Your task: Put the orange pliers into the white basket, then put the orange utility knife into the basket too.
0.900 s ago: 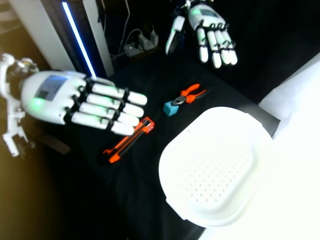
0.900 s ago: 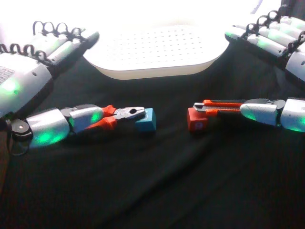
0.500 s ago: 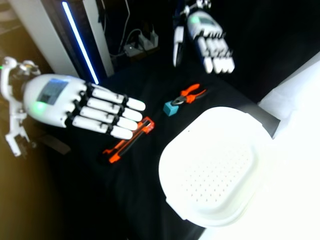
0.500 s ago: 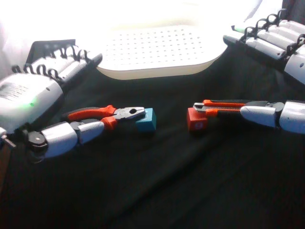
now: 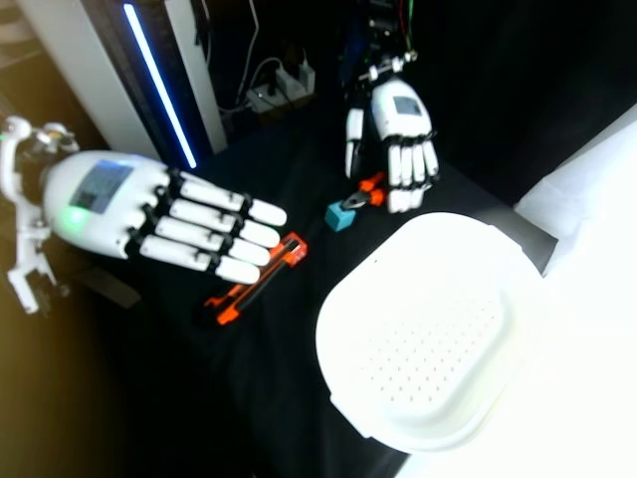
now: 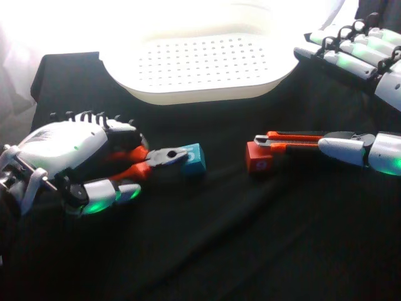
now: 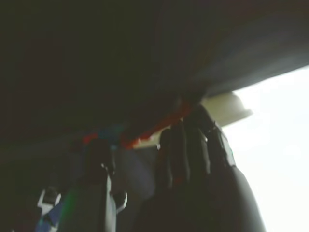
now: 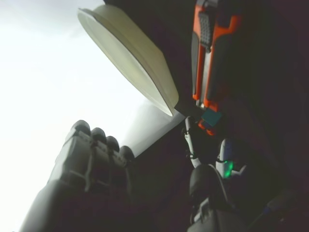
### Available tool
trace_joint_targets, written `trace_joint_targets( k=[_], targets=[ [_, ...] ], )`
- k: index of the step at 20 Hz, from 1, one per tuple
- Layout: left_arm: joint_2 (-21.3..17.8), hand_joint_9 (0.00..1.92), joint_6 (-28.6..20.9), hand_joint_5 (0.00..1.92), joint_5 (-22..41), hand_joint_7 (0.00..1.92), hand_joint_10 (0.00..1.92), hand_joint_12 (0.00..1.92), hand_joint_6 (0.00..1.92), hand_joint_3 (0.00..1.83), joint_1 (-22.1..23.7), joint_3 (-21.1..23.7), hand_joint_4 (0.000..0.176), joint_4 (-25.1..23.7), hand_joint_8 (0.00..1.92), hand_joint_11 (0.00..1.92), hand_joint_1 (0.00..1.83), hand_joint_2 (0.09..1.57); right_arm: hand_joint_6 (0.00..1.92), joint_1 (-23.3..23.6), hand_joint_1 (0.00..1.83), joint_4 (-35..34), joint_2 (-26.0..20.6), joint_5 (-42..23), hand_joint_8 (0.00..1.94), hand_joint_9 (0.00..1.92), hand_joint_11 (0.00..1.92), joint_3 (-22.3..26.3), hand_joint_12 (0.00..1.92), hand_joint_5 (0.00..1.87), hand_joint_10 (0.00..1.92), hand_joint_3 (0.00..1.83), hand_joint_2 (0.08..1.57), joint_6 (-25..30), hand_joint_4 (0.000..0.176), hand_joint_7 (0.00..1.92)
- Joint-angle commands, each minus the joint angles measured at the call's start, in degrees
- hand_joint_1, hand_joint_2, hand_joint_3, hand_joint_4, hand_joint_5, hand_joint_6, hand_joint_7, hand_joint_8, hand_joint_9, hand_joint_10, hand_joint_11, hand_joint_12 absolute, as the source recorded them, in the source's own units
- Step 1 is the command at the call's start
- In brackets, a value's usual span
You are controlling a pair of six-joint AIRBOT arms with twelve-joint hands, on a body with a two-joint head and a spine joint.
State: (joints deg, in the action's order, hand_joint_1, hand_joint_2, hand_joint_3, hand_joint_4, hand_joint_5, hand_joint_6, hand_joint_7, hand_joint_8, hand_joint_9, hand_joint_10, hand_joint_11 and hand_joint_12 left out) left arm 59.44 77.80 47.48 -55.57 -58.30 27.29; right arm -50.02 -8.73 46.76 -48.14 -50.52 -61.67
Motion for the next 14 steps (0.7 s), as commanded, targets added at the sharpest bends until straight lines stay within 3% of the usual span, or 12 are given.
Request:
trace_joint_targets(
  k=[1,2,4,6,7,9,10,12,13,14],
  targets=[
    [0.6,0.67,0.0,0.55,4.4,0.5,1.91,1.92,1.85,0.0,0.9,-0.3,0.0,-0.9,1.87,0.82,1.04,1.24,0.0,0.4,0.41,0.1,0.1,-7.1,0.0,0.0,0.0,0.0,0.0,0.0,0.0,0.01,1.24,-0.1,0.038,0.0],
    [0.7,0.94,0.3,0.68,4.6,0.75,1.92,1.92,1.91,0.0,1.3,-0.4,0.0,-0.8,1.91,1.09,1.12,1.23,0.0,0.4,0.41,0.1,0.2,-7.1,0.0,0.0,0.0,0.0,0.0,0.0,0.0,0.01,1.25,-0.1,0.038,0.0],
    [0.4,1.27,0.4,0.94,6.5,1.1,1.92,1.92,1.92,0.01,2.4,-0.3,0.0,-1.2,1.92,1.37,1.08,1.29,0.0,0.2,0.42,0.0,0.2,-7.1,0.0,0.0,0.0,0.0,0.0,0.0,0.0,0.01,1.25,-0.1,0.024,0.0],
    [-1.6,1.37,0.4,1.03,10.9,1.22,1.92,1.92,1.92,0.01,3.8,1.3,0.0,-3.3,1.92,1.46,1.23,1.3,0.0,0.2,0.44,0.0,0.2,-7.1,0.0,0.0,0.0,0.0,0.0,0.0,0.0,0.0,1.25,-0.1,0.046,0.0],
    [-2.6,1.45,0.4,1.06,12.9,1.29,1.92,1.92,1.92,0.0,4.3,2.1,0.0,-4.5,1.92,1.53,1.29,1.28,0.0,0.2,0.45,0.0,0.2,-7.2,0.0,0.0,0.0,0.0,0.0,0.0,0.0,0.01,1.25,-0.1,0.044,0.0],
    [-3.8,1.48,0.4,1.08,14.7,1.32,1.92,1.92,1.92,0.0,6.5,2.3,0.0,-6.5,1.92,1.54,1.3,1.29,0.0,0.2,0.41,0.0,0.2,-7.3,0.0,0.0,0.0,0.0,0.0,0.0,0.0,0.01,1.26,-0.1,0.033,0.0],
    [-3.8,1.44,0.4,1.03,13.5,1.27,1.92,1.92,1.92,0.0,8.9,1.3,0.0,-7.3,1.92,1.51,1.31,1.3,0.0,0.2,0.42,0.0,0.2,-7.3,0.0,0.0,0.0,0.0,0.0,0.0,0.0,0.01,1.26,-0.1,0.019,0.0],
    [-2.7,1.29,1.1,0.96,9.1,1.12,1.92,1.92,1.92,0.0,14.3,-1.7,0.0,-7.3,1.92,1.4,1.3,1.29,0.0,0.2,0.41,0.1,0.2,-7.3,0.0,0.0,0.0,0.0,0.0,0.0,0.0,0.01,1.27,-0.1,0.032,0.0],
    [-1.9,1.33,1.3,0.99,7.3,1.17,1.92,1.92,1.92,0.0,16.0,-3.1,0.0,-7.0,1.92,1.44,1.29,1.28,0.0,0.2,0.42,0.2,0.2,-7.3,0.0,0.0,0.0,-0.1,0.0,0.0,0.0,0.0,1.27,-0.1,0.029,0.0],
    [-0.3,1.38,1.3,1.03,4.3,1.24,1.92,1.92,1.92,0.0,18.9,-5.9,0.0,-6.2,1.92,1.49,1.32,1.27,0.0,0.2,0.4,0.5,0.2,-7.3,0.0,0.0,0.0,-0.4,0.0,0.0,0.0,0.0,1.27,-0.1,0.037,0.0]
  ],
)
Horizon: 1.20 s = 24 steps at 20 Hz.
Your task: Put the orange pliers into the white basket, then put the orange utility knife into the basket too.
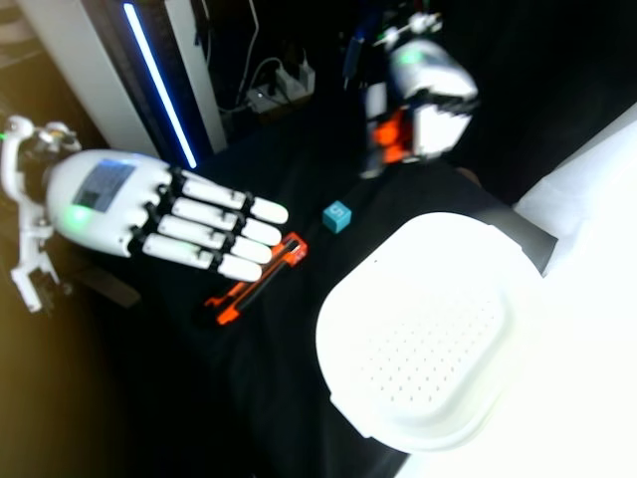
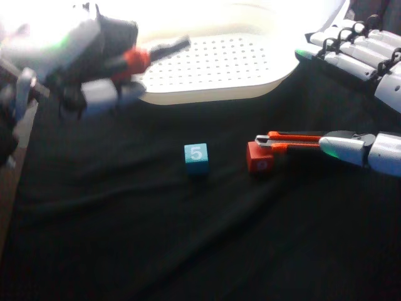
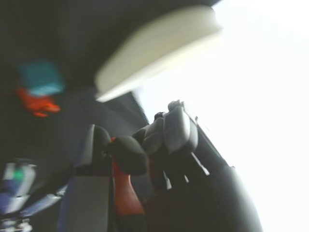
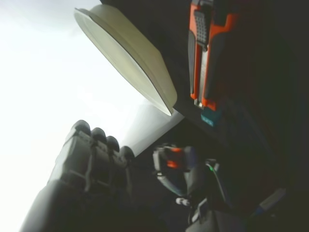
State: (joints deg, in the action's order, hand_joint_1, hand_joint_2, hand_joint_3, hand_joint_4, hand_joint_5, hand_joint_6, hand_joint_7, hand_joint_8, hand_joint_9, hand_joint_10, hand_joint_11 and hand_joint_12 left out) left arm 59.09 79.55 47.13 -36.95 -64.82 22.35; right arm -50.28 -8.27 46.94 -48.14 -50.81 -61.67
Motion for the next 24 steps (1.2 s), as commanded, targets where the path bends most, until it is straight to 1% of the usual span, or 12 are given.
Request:
trace_joint_targets(
  k=[1,3,4,6,13,15,16,18,19,20,21,24],
  targets=[
    [1.3,1.39,-0.4,1.04,1.8,1.26,1.92,1.92,1.92,0.0,2.6,-1.6,0.0,-0.9,1.92,1.49,1.32,1.27,0.0,0.4,0.38,0.1,0.1,-7.2,0.0,0.0,0.0,-0.3,0.0,0.0,0.0,0.0,1.27,-0.1,0.056,0.0],
    [4.6,1.32,-0.4,1.0,-7.0,1.17,1.92,1.92,1.92,0.0,7.8,-6.9,0.0,-0.7,1.92,1.42,1.24,1.29,0.0,0.4,0.3,0.4,0.1,-7.1,0.0,0.0,0.0,-0.4,0.0,0.0,0.0,0.01,1.28,-0.1,0.057,0.0],
    [6.6,1.26,-0.1,0.96,-11.5,1.12,1.92,1.92,1.92,0.0,10.4,-9.8,0.045,-0.7,1.92,1.37,1.2,1.3,0.0,0.4,0.27,0.6,0.1,-7.1,0.0,0.0,0.0,-0.4,0.0,0.0,0.0,0.01,1.28,-0.1,0.055,0.0],
    [10.8,1.24,3.0,0.91,-17.4,1.08,1.92,1.92,1.92,0.0,12.7,-15.0,0.0,2.2,1.92,1.36,1.28,1.27,0.0,0.4,0.31,1.4,0.2,-6.5,0.0,0.0,0.0,-0.6,0.0,0.0,0.0,0.0,1.28,-0.1,0.047,0.0],
    [19.4,0.84,10.7,0.58,-27.1,0.69,1.92,1.92,1.66,0.03,12.6,-25.2,0.0,15.6,1.92,0.99,1.01,1.33,0.0,0.4,0.35,2.0,0.5,-6.4,0.0,0.0,0.0,-0.9,0.0,0.0,0.0,0.0,1.28,0.4,0.037,0.0],
    [20.1,0.46,10.7,0.49,-28.0,0.27,1.92,1.92,1.76,0.01,12.1,-26.2,0.036,17.0,1.86,0.62,0.8,1.4,0.0,0.4,0.34,2.2,0.4,-6.3,0.0,0.0,0.0,-0.9,0.0,0.0,0.0,0.0,1.29,0.8,0.025,0.0],
    [20.1,0.23,10.7,0.16,-28.2,0.18,1.7,1.92,1.39,0.0,12.0,-26.4,0.0,17.0,1.46,0.28,0.79,1.32,0.0,0.4,0.33,2.2,0.4,-6.3,0.0,0.0,0.0,-1.0,0.0,0.0,0.0,0.0,1.29,0.9,0.02,0.0],
    [20.2,0.12,10.7,0.16,-28.4,0.24,0.7,1.28,0.59,0.0,12.0,-26.7,0.033,17.5,0.37,0.01,0.64,1.25,0.0,0.4,0.33,2.3,0.4,-6.4,0.0,0.0,0.0,-1.0,0.0,0.0,0.0,0.0,1.29,1.0,0.006,0.0],
    [20.2,0.04,10.7,0.05,-28.4,0.03,0.12,0.46,0.07,0.0,12.0,-26.7,0.128,17.5,0.03,0.0,0.44,1.28,0.0,0.4,0.3,2.3,0.4,-6.4,0.0,0.0,0.0,-1.0,0.0,0.0,0.0,0.0,1.28,1.0,0.013,0.0],
    [20.2,0.04,10.7,0.05,-28.4,0.03,0.12,0.46,0.07,0.0,12.0,-26.7,0.128,17.5,0.03,0.0,0.44,1.28,0.0,0.4,0.3,2.3,0.4,-6.4,0.0,0.0,0.0,-1.1,0.0,0.0,0.0,0.0,1.28,1.0,0.013,0.0],
    [20.2,0.0,10.7,0.0,-28.2,0.0,0.0,0.02,0.0,0.0,12.0,-26.7,0.164,17.6,0.0,0.0,0.3,1.28,0.0,0.4,0.33,2.3,0.4,-6.4,0.0,0.0,0.0,-1.1,0.0,0.0,0.0,0.0,1.28,1.1,0.031,0.0],
    [18.5,0.0,10.7,0.0,-25.5,0.0,0.0,0.0,0.0,0.01,11.5,-24.0,0.162,16.3,0.0,0.0,0.23,1.3,0.0,0.4,0.4,2.3,0.7,-6.3,0.0,0.0,0.0,-1.4,0.0,0.0,0.0,0.0,1.28,1.3,0.035,0.0]
  ],
)
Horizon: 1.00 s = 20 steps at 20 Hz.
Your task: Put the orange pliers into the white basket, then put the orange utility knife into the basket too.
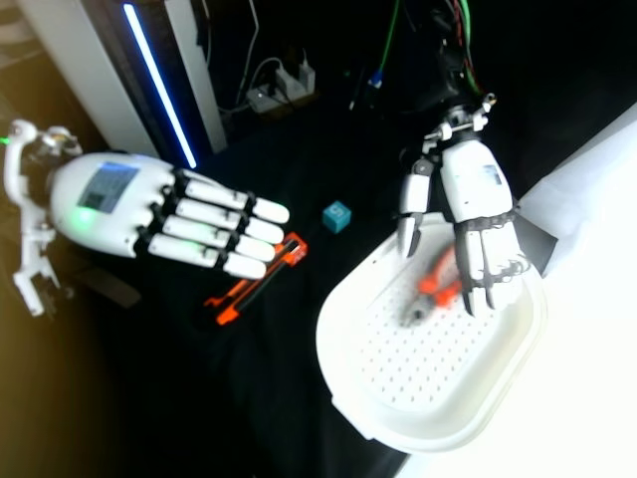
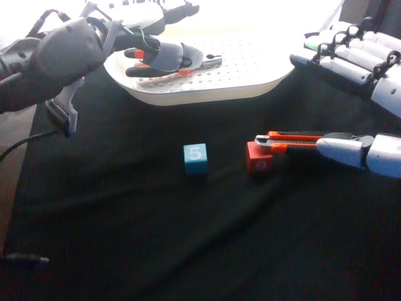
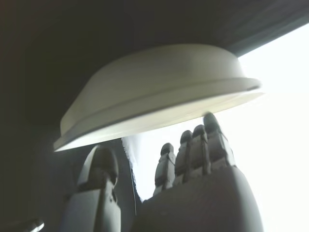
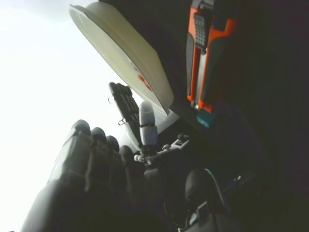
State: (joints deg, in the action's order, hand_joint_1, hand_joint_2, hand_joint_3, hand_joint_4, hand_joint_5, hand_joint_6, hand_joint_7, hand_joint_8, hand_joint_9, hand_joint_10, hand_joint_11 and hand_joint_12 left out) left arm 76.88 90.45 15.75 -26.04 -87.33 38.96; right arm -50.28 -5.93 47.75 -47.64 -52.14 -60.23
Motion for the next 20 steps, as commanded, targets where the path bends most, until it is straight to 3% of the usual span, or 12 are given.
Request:
trace_joint_targets(
  k=[1,4,6,8,10,11,13,14,16,17,18,20],
  targets=[
    [-1.7,0.0,-0.2,0.0,9.0,0.0,0.0,0.0,0.0,0.0,-0.1,1.8,0.163,-2.0,0.0,0.0,0.2,1.29,0.0,0.4,0.41,0.0,0.6,-6.7,0.0,0.0,0.0,-0.5,0.0,0.0,0.0,0.0,1.27,0.2,0.051,0.0],
    [-8.0,0.0,-8.5,0.0,17.2,0.0,0.0,0.0,0.0,0.01,-3.1,9.3,0.114,-11.3,0.0,0.0,0.3,1.34,0.0,0.5,0.38,0.0,2.9,-4.4,0.0,0.0,0.0,-2.2,0.0,0.0,0.0,0.0,1.27,0.9,0.079,0.0],
    [-12.9,0.0,-14.8,0.01,24.5,0.0,0.0,0.0,0.0,0.02,-7.0,14.8,0.161,-16.7,0.0,0.0,0.2,1.38,0.0,0.7,0.46,-0.1,4.5,-1.8,0.0,0.0,0.0,-3.5,0.0,0.0,0.0,0.0,1.26,1.2,0.038,0.0],
    [-18.5,0.0,-17.9,0.01,33.6,0.0,0.0,0.0,0.01,0.02,-11.7,21.1,0.166,-20.2,0.0,0.0,0.19,1.4,0.0,1.4,0.63,-0.1,6.2,1.4,0.0,0.0,0.0,-4.7,0.0,0.0,0.0,0.0,1.22,1.1,0.008,0.0],
    [-23.5,0.1,-18.9,0.11,44.6,0.05,0.02,0.41,0.01,0.0,-18.0,27.4,0.118,-21.2,0.01,0.0,0.33,1.44,0.0,1.4,0.56,-0.4,7.5,4.3,0.0,0.0,0.0,-5.9,0.0,0.0,0.0,0.0,1.26,1.1,0.014,0.0],
    [-25.1,0.24,-19.1,0.19,47.8,0.18,0.09,1.06,0.02,0.0,-20.2,29.3,0.089,-21.2,0.03,0.0,0.47,1.45,0.0,1.4,0.47,-0.6,8.0,5.5,0.0,0.0,0.0,-6.4,0.0,0.0,0.0,0.01,1.29,1.1,0.0,0.0],
    [-27.1,0.28,-20.6,0.25,54.2,0.25,0.13,1.29,0.04,0.0,-25.1,32.1,0.064,-21.2,0.05,0.0,0.5,1.46,0.0,1.4,0.52,-1.3,9.2,7.4,0.0,0.01,0.01,-7.6,0.0,0.0,0.0,0.01,1.28,1.1,0.0,0.0],
    [-27.5,0.18,-21.3,0.29,57.1,0.34,0.51,1.48,0.05,0.0,-27.1,32.9,0.008,-21.0,0.03,0.0,0.52,1.48,0.0,1.4,0.54,-1.8,9.8,8.2,0.0,0.07,0.0,-8.2,0.25,0.0,0.01,0.0,1.3,1.1,0.0,0.04],
    [-27.9,0.01,-21.4,0.29,60.6,0.35,0.8,1.34,0.06,0.0,-30.0,34.2,0.003,-20.2,0.02,0.0,0.47,1.49,0.05,1.4,0.6,-2.7,10.9,9.4,0.05,0.27,0.0,-9.5,0.82,0.21,0.08,0.0,1.3,0.9,0.0,0.29],
    [-27.9,0.0,-21.5,0.28,61.4,0.36,0.82,1.27,0.07,0.0,-30.7,34.5,0.0,-19.9,0.02,0.0,0.48,1.47,1.37,1.6,0.76,-4.3,11.2,9.5,0.62,0.34,0.0,-9.7,1.3,0.43,0.73,0.01,1.37,-0.9,0.022,0.44],
    [-27.9,0.01,-21.7,0.29,62.0,0.38,0.85,1.36,0.07,0.0,-31.0,34.6,0.0,-19.7,0.02,0.0,0.45,1.46,1.69,2.0,0.97,-4.8,11.3,9.6,1.51,0.52,0.46,-9.9,1.8,0.4,1.54,0.02,1.39,-1.6,0.0,0.58],
    [-27.9,0.0,-21.8,0.27,62.6,0.37,0.85,1.39,0.08,0.0,-31.5,34.7,0.0,-19.3,0.02,0.0,0.47,1.47,1.89,3.6,1.18,-4.7,11.4,9.0,1.92,1.03,1.07,-10.2,1.92,0.8,1.91,0.0,1.32,-1.7,0.0,1.0]
  ],
)
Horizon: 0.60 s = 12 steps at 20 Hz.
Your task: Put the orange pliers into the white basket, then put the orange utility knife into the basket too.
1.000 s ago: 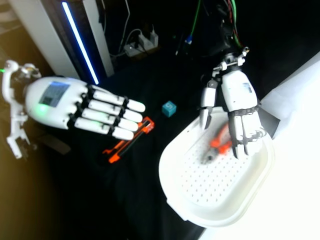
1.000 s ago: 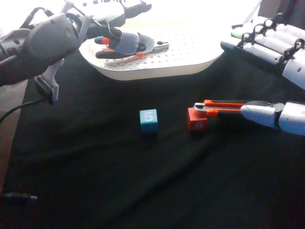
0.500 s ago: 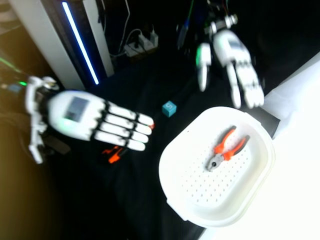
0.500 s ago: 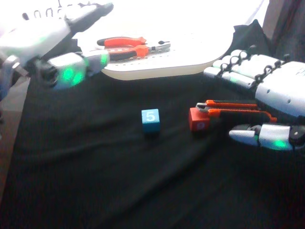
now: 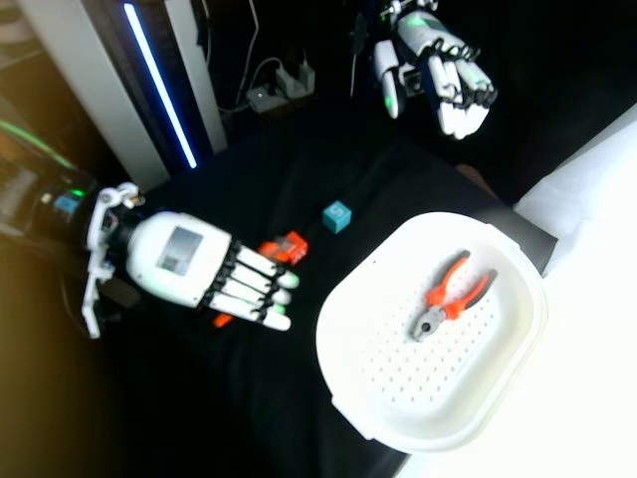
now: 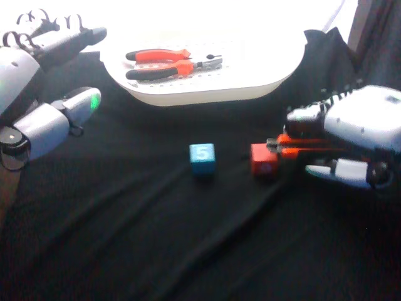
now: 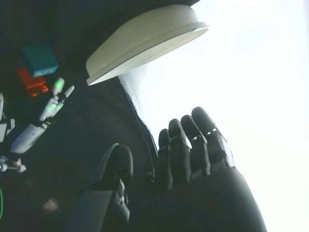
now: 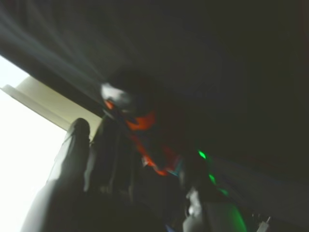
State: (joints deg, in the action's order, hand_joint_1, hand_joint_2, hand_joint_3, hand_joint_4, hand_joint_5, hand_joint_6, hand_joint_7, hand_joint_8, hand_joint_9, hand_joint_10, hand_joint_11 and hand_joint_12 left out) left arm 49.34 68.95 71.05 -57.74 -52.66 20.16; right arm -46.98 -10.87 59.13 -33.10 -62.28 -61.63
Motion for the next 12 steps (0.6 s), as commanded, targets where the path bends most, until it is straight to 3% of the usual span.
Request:
trace_joint_targets(
  k=[1,2,4,5,6,8,12],
  targets=[
    [-0.4,0.01,-0.3,0.27,7.4,0.38,0.84,1.32,0.09,0.0,-0.1,0.1,0.0,-0.3,0.02,0.0,0.47,1.46,1.92,0.9,1.43,0.8,0.0,-6.0,1.94,1.34,1.33,-0.1,1.92,1.05,1.92,0.0,1.23,-0.3,0.0,1.27],
    [-0.4,0.01,-0.4,0.28,7.4,0.38,0.82,1.3,0.1,0.0,-0.4,0.1,0.0,-0.1,0.02,0.0,0.48,1.47,1.92,2.4,1.48,1.9,-0.2,-7.1,1.94,1.47,1.27,0.2,1.92,1.14,1.92,0.0,1.23,-0.3,0.0,1.42],
    [-0.4,0.0,-0.7,0.27,8.2,0.37,0.84,1.35,0.13,0.0,-0.8,0.2,0.0,0.0,0.01,0.0,0.46,1.48,1.92,4.4,1.49,4.7,-0.7,-9.0,1.94,1.46,1.39,1.6,1.92,1.08,1.92,0.0,1.22,-0.3,0.0,1.38],
    [-0.4,0.0,-0.7,0.26,8.4,0.37,0.86,1.38,0.15,0.0,-0.9,0.3,0.0,0.0,0.01,0.0,0.46,1.48,1.92,5.3,1.39,6.0,-0.9,-10.3,1.94,1.43,1.45,2.6,1.92,0.99,1.92,0.0,1.27,-0.3,0.14,1.28],
    [-0.4,0.0,-0.7,0.25,8.5,0.38,0.88,1.4,0.17,0.0,-0.9,0.3,0.0,0.0,0.01,0.0,0.44,1.48,1.92,6.4,1.34,7.4,-2.0,-11.9,1.94,1.44,1.44,3.7,1.92,0.96,1.92,0.01,1.29,-0.3,0.169,1.27],
    [-0.4,0.0,-0.7,0.21,8.7,0.37,0.86,1.37,0.24,0.0,-1.0,0.4,0.0,0.0,0.01,0.0,0.45,1.48,1.92,9.0,1.27,9.6,-3.0,-13.0,1.94,1.42,1.4,4.5,1.92,0.93,1.92,0.02,1.32,-0.3,0.175,1.27],
    [-0.2,0.0,-0.7,0.14,9.7,0.38,0.87,1.34,0.37,0.0,-1.5,0.8,0.0,-0.1,0.01,0.0,0.41,1.49,1.92,15.2,1.4,11.5,-1.3,-10.4,1.94,1.53,1.57,1.8,1.92,1.01,1.92,0.0,1.26,-0.2,0.171,1.35]
  ],
)
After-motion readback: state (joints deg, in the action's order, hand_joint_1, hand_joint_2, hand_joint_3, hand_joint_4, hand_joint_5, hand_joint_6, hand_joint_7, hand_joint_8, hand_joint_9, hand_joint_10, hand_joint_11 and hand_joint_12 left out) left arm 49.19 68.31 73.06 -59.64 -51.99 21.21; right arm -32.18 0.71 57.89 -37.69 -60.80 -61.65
